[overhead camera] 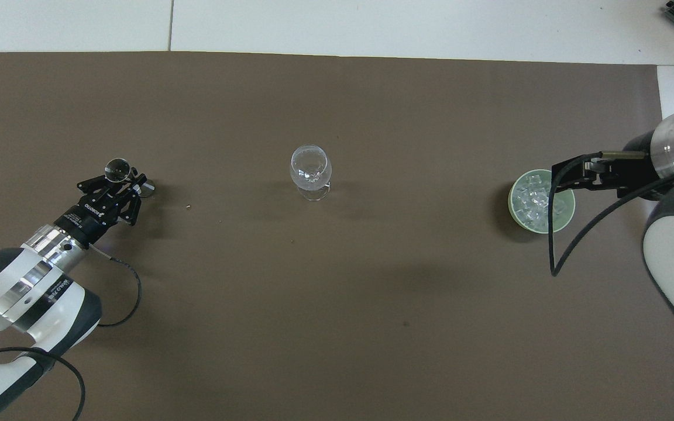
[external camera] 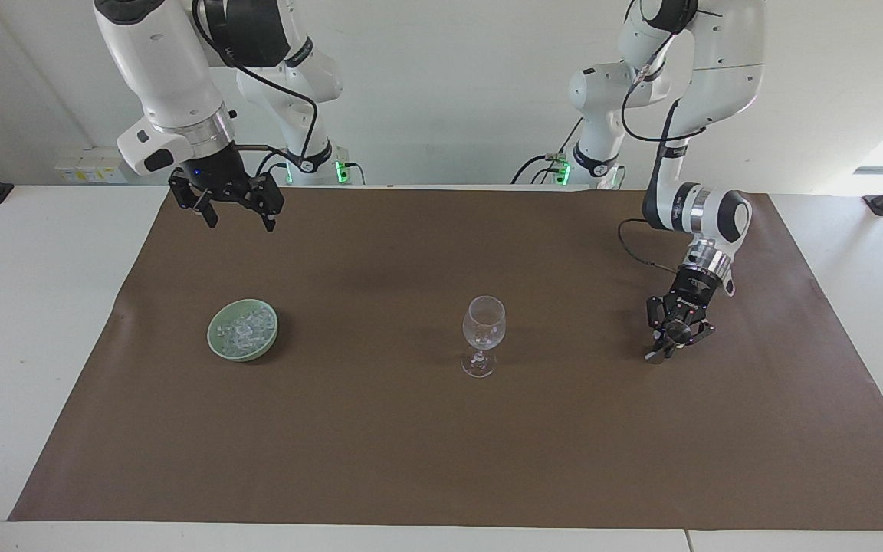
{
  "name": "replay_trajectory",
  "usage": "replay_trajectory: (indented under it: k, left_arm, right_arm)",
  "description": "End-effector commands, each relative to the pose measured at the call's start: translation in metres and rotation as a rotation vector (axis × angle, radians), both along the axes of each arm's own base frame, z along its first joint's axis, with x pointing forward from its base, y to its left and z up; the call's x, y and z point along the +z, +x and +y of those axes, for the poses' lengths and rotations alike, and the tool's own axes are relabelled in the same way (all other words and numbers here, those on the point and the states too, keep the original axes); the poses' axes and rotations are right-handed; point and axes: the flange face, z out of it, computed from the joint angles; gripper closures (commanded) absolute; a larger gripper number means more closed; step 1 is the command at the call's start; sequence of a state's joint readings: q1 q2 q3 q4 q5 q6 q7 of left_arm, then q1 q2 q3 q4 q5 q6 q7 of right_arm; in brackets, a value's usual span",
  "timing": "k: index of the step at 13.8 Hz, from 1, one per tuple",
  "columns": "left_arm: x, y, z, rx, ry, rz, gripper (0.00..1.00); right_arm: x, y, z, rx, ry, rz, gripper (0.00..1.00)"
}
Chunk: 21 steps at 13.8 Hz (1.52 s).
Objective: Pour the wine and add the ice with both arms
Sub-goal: 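Reach the left gripper forward and grasp the small metal jigger, then lift the jigger with the left gripper and carry it to the wine glass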
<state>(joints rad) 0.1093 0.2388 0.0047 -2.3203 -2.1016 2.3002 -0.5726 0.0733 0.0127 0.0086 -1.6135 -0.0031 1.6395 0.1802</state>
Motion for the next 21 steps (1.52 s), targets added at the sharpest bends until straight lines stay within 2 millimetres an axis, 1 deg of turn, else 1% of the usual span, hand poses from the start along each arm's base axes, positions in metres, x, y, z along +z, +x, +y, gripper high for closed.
replay_trajectory:
  k: [1, 4, 5, 6, 8, 10, 12, 13, 15, 17, 21]
  left_arm:
    - [-0.001, 0.004, -0.001, 0.019, 0.014, 0.001, 1.00]
    - [0.005, 0.009, -0.002, 0.017, 0.018, -0.013, 1.00]
    - [0.009, 0.011, -0.001, 0.023, 0.028, -0.015, 1.00]
    - [0.017, 0.017, 0.000, 0.035, 0.047, -0.016, 1.00]
    - [0.029, 0.021, -0.012, 0.034, 0.085, -0.008, 1.00]
    - [0.049, 0.026, -0.024, 0.035, 0.119, -0.018, 1.00]
    - [0.061, 0.026, -0.032, 0.055, 0.151, 0.005, 1.00]
    - [0.068, 0.026, -0.040, 0.056, 0.144, 0.011, 1.00]
    - [0.089, 0.030, -0.058, 0.072, 0.136, 0.022, 1.00]
    - [0.101, 0.028, -0.078, 0.068, 0.136, 0.031, 1.00]
    - [0.133, 0.025, -0.127, 0.053, 0.114, 0.038, 1.00]
  right_arm:
    - [0.000, -0.004, -0.001, 0.016, 0.010, 0.003, 0.00]
    - [0.000, -0.004, -0.001, 0.016, 0.010, 0.003, 0.00]
    - [0.000, -0.004, -0.001, 0.016, 0.010, 0.003, 0.00]
    - [0.001, -0.004, -0.001, 0.016, 0.010, 0.002, 0.00]
    - [0.001, -0.004, -0.001, 0.016, 0.010, 0.003, 0.00]
    - [0.000, -0.004, -0.001, 0.016, 0.010, 0.003, 0.00]
    - [0.001, -0.004, -0.001, 0.016, 0.010, 0.003, 0.00]
    - [0.000, -0.004, -0.001, 0.016, 0.010, 0.003, 0.00]
    - [0.001, -0.004, -0.001, 0.016, 0.010, 0.002, 0.00]
    - [0.001, -0.004, -0.001, 0.016, 0.010, 0.002, 0.00]
    - [0.001, -0.004, -0.001, 0.016, 0.010, 0.002, 0.00]
